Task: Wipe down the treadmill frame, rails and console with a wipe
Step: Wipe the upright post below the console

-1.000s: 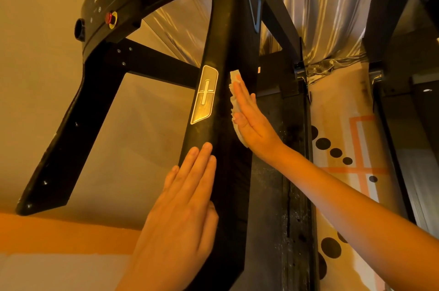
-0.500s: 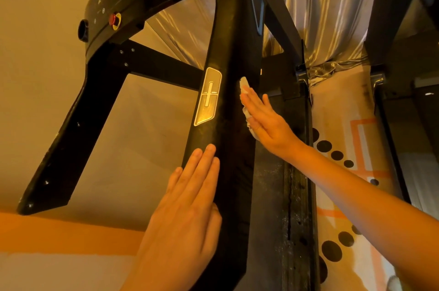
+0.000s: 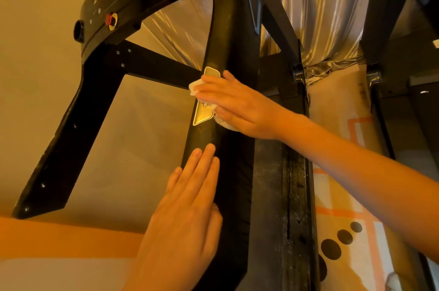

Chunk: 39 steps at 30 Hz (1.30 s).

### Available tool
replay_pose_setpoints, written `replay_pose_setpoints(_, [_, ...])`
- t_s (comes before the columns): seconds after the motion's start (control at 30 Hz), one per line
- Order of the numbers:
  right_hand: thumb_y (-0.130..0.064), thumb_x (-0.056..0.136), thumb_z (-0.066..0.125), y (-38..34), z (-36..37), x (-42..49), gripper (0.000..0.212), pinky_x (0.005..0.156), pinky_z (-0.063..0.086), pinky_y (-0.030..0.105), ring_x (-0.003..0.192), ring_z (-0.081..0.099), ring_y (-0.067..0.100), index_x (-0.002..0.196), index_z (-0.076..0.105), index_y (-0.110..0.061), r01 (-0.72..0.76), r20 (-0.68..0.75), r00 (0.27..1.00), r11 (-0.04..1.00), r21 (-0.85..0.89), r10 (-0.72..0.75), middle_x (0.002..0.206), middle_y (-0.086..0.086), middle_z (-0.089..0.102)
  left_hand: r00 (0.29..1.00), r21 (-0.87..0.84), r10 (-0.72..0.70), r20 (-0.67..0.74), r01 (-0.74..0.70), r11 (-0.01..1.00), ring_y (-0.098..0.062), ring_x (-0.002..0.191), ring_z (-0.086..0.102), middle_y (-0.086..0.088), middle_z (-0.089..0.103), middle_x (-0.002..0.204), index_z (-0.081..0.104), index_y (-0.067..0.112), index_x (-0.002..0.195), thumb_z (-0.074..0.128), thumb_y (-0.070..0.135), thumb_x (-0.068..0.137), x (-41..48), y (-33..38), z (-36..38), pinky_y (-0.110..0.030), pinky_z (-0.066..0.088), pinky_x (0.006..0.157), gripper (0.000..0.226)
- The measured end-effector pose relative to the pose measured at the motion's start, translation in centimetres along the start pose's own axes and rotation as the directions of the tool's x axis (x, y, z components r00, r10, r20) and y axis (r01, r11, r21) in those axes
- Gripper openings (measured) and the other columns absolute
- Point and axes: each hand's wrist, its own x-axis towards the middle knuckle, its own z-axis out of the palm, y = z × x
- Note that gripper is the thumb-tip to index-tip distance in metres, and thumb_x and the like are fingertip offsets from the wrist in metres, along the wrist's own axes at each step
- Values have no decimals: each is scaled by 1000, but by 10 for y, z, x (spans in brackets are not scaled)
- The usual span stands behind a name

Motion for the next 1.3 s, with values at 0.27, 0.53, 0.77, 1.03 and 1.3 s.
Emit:
replay_pose_setpoints(0.27, [-28, 112, 25, 11, 69, -80, 53, 129, 0, 38, 159, 4, 21, 162, 8, -24, -229, -230, 939, 965, 130, 254, 171, -2, 5, 1000, -4, -14, 0, 14, 1000, -16, 153, 7, -2, 29, 165, 30, 19, 157, 37, 35, 94, 0, 0, 0, -60, 20, 108, 65])
replay_pose_setpoints(0.53, [-26, 112, 25, 10, 45, -50, 50, 129, 2, 36, 158, 4, 16, 158, 15, -10, -170, -230, 955, 980, 99, 189, 168, 7, 12, 1000, -36, -17, -7, 17, 999, -15, 153, 7, -2, 29, 165, 33, 17, 156, 37, 34, 94, 0, 0, -1, -57, 17, 110, 64])
replay_pose_setpoints(0.77, [-20, 112, 28, 14, 72, -84, 55, 127, -1, 28, 159, 3, 17, 161, 5, -28, -296, -210, 917, 932, 209, 339, 171, -7, 1, 999, -77, -39, 1, 39, 996, -10, 154, 5, 2, 22, 167, 28, 20, 158, 36, 34, 96, -2, 1, -1, -50, 16, 113, 64])
replay_pose_setpoints(1.03, [-16, 111, 31, -2, 63, -62, 52, 128, 1, 34, 159, 4, 18, 160, 13, -17, -257, -231, 919, 929, 268, 321, 170, -2, 5, 999, -109, -45, 12, 46, 993, -7, 153, 4, 1, 21, 167, 25, 22, 158, 34, 33, 97, -2, 3, -3, -47, 14, 114, 63])
replay_pose_setpoints(1.3, [-18, 111, 30, -15, 42, -35, 51, 128, -1, 35, 159, 4, 19, 159, 15, -12, -235, -200, 937, 940, 245, 287, 169, 4, 10, 999, -143, -46, -2, 45, 989, -7, 153, 1, 2, 20, 167, 23, 23, 159, 34, 35, 97, -3, 1, -2, -47, 13, 115, 64])
